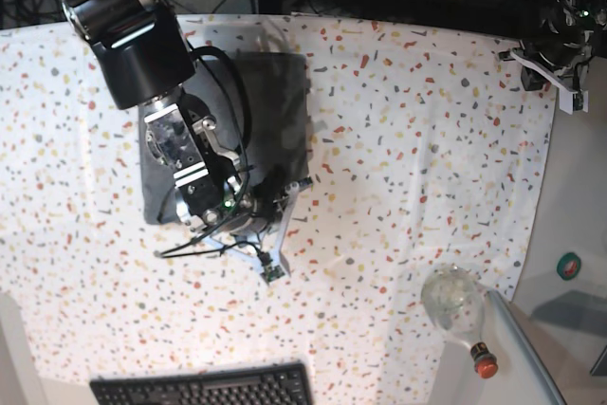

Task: Layout the t-shirt on the table in an organized manner, then fold the t-shirt properly
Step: 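Press the folded shirt flat with the right gripper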

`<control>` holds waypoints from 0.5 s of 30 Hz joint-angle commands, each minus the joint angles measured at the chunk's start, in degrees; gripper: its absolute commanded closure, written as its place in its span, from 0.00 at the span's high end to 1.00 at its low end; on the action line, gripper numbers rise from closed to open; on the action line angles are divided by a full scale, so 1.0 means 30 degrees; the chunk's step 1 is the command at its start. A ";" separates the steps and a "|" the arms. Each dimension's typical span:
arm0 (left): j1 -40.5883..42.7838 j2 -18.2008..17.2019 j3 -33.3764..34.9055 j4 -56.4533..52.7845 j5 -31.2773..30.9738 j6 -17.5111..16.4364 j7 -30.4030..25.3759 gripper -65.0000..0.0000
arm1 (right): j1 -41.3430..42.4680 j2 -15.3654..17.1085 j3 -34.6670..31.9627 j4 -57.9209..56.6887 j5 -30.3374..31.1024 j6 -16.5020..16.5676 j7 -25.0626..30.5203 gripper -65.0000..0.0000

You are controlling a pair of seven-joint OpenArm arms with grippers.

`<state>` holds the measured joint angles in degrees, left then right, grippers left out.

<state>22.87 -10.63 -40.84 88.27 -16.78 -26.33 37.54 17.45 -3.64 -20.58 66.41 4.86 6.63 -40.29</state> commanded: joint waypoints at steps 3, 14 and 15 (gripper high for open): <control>0.0009 -0.0250 -0.0116 0.0247 -0.0167 -0.0030 -0.0337 0.00 | 0.0380 -0.0062 0.0720 0.0559 0.0005 0.0001 0.0347 0.00; 0.0009 -0.0250 -0.0086 0.0247 -0.0167 -0.0030 -0.0337 0.00 | 0.0204 -0.0091 0.0925 0.0353 0.0005 -0.0057 0.0523 0.00; 0.0009 -0.0250 -0.0086 0.0247 -0.0167 -0.0030 -0.0337 0.00 | 0.0116 -0.0091 0.0925 0.0588 0.0005 -0.0057 0.0523 0.00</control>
<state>22.85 -10.63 -40.84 88.23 -16.78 -26.35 37.52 16.43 -3.49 -17.93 66.92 4.73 6.57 -39.99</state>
